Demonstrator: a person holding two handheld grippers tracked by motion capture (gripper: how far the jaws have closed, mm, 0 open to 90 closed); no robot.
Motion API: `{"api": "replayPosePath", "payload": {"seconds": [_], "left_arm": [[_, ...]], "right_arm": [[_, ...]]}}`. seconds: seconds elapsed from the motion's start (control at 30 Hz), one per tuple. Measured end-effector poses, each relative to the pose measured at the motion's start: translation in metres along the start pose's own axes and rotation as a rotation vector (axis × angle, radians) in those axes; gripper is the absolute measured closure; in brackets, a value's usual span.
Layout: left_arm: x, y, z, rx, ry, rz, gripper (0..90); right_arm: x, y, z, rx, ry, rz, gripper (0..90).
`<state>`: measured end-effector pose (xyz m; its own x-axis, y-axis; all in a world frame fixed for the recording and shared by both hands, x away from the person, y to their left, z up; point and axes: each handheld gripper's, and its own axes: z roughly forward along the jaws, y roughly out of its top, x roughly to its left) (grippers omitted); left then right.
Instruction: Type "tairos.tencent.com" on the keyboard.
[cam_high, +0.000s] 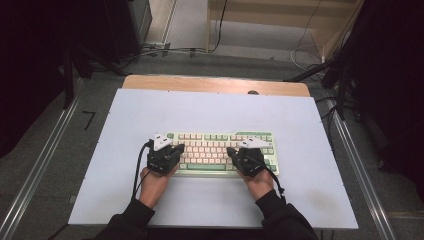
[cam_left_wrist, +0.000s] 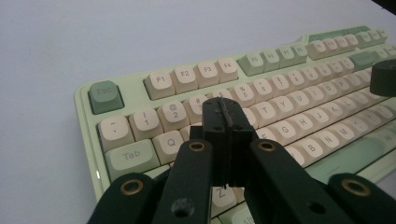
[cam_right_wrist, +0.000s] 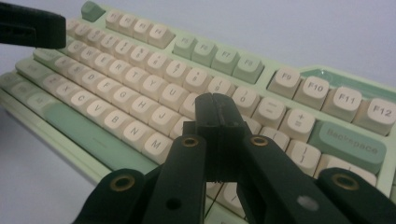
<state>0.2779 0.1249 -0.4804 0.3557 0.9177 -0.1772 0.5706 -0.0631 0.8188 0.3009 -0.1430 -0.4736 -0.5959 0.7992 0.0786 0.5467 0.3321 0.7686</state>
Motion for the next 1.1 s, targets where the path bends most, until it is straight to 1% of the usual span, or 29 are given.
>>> {"api": "replayPosePath", "payload": {"seconds": [0.13,0.43,0.57,0.83,1.07,1.1], "left_arm": [[0.0,0.0,0.0,0.001,0.0,0.0,90.0],[0.001,-0.001,0.0,0.002,0.0,-0.001,90.0],[0.001,-0.001,0.0,0.002,0.002,0.001,90.0],[0.0,-0.001,0.0,0.004,0.002,0.001,90.0],[0.0,-0.001,0.0,0.005,0.001,0.001,90.0],[0.0,-0.001,0.0,0.006,0.001,0.003,90.0]], "right_arm": [[0.002,-0.004,-0.001,0.009,-0.001,-0.003,87.5],[0.001,-0.01,-0.004,0.028,-0.003,-0.005,87.5],[0.002,-0.012,-0.003,0.039,-0.003,-0.009,87.5],[0.001,-0.014,-0.001,0.045,-0.009,-0.011,87.5],[0.001,-0.017,0.003,0.06,-0.011,-0.014,87.5],[0.001,-0.018,0.004,0.056,-0.011,-0.018,87.6]]}}
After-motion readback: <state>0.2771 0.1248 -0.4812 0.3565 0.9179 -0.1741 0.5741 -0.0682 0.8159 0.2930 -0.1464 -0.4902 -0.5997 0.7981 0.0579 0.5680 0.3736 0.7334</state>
